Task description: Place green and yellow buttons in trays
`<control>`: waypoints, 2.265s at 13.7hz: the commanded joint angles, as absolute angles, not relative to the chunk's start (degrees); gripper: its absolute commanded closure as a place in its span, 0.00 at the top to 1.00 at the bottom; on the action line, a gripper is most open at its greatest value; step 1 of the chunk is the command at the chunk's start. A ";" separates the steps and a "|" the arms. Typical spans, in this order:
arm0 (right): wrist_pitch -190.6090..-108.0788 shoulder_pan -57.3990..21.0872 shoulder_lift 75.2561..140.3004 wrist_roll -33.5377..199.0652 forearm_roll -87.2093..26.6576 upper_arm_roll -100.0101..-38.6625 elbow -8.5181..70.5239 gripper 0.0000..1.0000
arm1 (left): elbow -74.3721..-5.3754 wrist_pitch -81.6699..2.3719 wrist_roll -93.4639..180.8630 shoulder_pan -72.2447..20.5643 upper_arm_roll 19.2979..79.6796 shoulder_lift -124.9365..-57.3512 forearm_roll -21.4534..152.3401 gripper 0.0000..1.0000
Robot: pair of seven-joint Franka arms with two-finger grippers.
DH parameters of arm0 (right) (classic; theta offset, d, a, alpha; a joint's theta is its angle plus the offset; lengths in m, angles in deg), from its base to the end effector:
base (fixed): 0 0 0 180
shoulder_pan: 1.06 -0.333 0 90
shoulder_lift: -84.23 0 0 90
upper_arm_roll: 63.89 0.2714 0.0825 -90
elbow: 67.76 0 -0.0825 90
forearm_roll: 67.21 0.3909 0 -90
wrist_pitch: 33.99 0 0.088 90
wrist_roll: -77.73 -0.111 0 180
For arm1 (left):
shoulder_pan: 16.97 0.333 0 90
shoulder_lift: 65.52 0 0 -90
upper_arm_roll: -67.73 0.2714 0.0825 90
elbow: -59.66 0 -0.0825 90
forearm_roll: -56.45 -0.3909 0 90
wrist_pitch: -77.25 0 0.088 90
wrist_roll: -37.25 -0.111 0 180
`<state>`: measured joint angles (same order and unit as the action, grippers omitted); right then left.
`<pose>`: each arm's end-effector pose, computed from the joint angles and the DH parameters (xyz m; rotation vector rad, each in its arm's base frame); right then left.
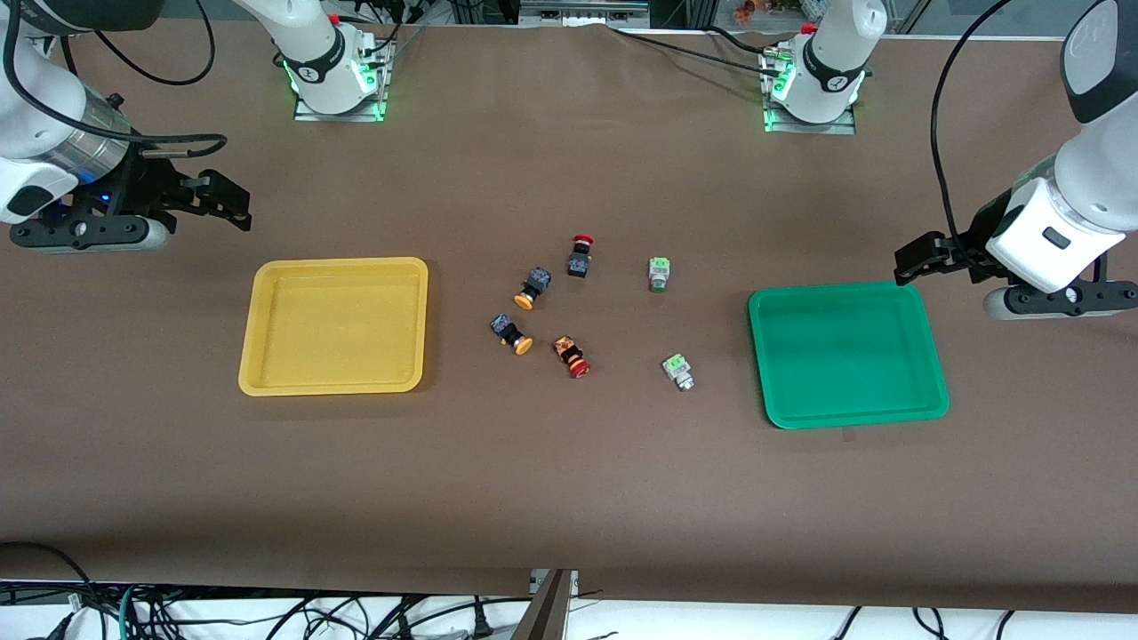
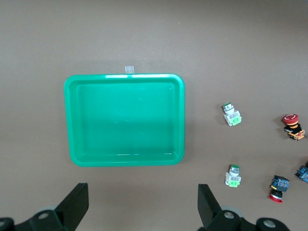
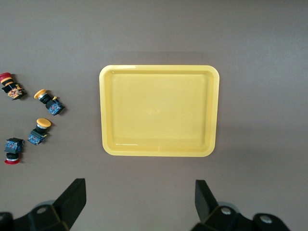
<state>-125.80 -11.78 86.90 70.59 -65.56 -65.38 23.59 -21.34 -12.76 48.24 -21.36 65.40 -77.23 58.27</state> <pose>0.5664 0.0955 0.5409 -3.1186 -0.0546 0.0656 0.6085 -0.0731 0.5311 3.1060 0.1180 -0.0817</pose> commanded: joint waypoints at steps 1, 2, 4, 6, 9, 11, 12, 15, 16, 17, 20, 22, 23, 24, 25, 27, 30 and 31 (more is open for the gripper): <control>-125.39 -11.43 87.30 70.52 -65.80 -64.85 22.33 1.00 | -19.53 -12.05 47.44 -21.10 65.62 -78.00 59.88 1.00; -125.39 -11.43 87.30 70.52 -65.80 -64.85 22.33 1.00 | -19.53 -12.05 47.44 -21.01 65.62 -78.00 59.88 1.00; -125.48 -11.43 87.30 70.52 -65.80 -64.85 22.33 1.00 | -19.53 -12.05 47.44 -21.10 65.62 -78.00 59.88 1.00; -125.39 -11.43 87.30 70.52 -65.80 -64.85 22.33 1.00 | -19.53 -12.05 47.44 -21.10 65.62 -78.09 59.88 1.00; -125.39 -11.43 87.30 70.52 -65.80 -64.85 22.33 1.00 | -19.53 -12.05 47.44 -21.10 65.62 -78.09 59.79 1.00; -125.39 -11.43 87.30 70.52 -65.80 -64.85 22.33 1.00 | -19.53 -11.96 47.44 -21.10 65.62 -78.09 59.79 1.00; -125.39 -11.34 87.30 70.52 -65.80 -64.85 22.33 1.00 | -19.53 -11.96 47.44 -21.10 65.62 -78.09 59.79 1.00; -125.39 -11.43 87.30 70.52 -65.80 -64.85 22.33 1.00 | -19.53 -11.96 47.53 -21.18 65.62 -78.09 59.79 1.00; -125.39 -11.43 87.30 70.52 -65.80 -64.85 22.33 1.00 | -19.53 -11.96 47.44 -21.10 65.62 -78.09 59.79 1.00; -125.39 -11.34 87.39 70.52 -65.89 -64.85 22.33 1.00 | -19.53 -11.96 47.53 -21.10 65.62 -78.09 59.79 1.00; -125.39 -11.25 87.39 70.61 -65.89 -64.85 22.33 1.00 | -19.35 -12.05 47.53 -21.18 65.62 -78.44 59.88 1.00; -125.39 -11.25 87.39 70.70 -65.89 -64.85 22.33 1.00 | -19.35 -12.05 47.53 -21.18 65.62 -78.44 59.79 1.00; -125.48 -11.43 87.39 70.61 -66.07 -64.85 22.33 1.00 | -19.35 -12.05 47.53 -21.27 65.62 -78.44 59.79 1.00; -125.48 -11.60 87.39 70.53 -66.15 -64.85 22.33 1.00 | -19.44 -12.05 47.44 -21.27 65.53 -78.44 59.88 1.00; -125.48 -11.60 87.39 70.52 -66.24 -64.85 22.33 1.00 | -19.44 -12.05 47.44 -21.19 65.53 -78.44 59.88 1.00; -125.48 -11.25 87.48 70.61 -66.33 -64.85 22.33 1.00 | -19.44 -12.05 47.44 -21.36 65.44 -78.44 59.70 1.00; -125.30 -10.47 87.74 70.61 -66.16 -64.85 22.33 1.00 | -19.44 -12.22 47.79 -21.89 65.27 -78.53 59.70 1.00; -125.39 -10.37 87.83 70.53 -66.07 -64.85 22.33 1.00 | -19.44 -12.31 48.06 -21.97 65.18 -78.53 59.70 1.00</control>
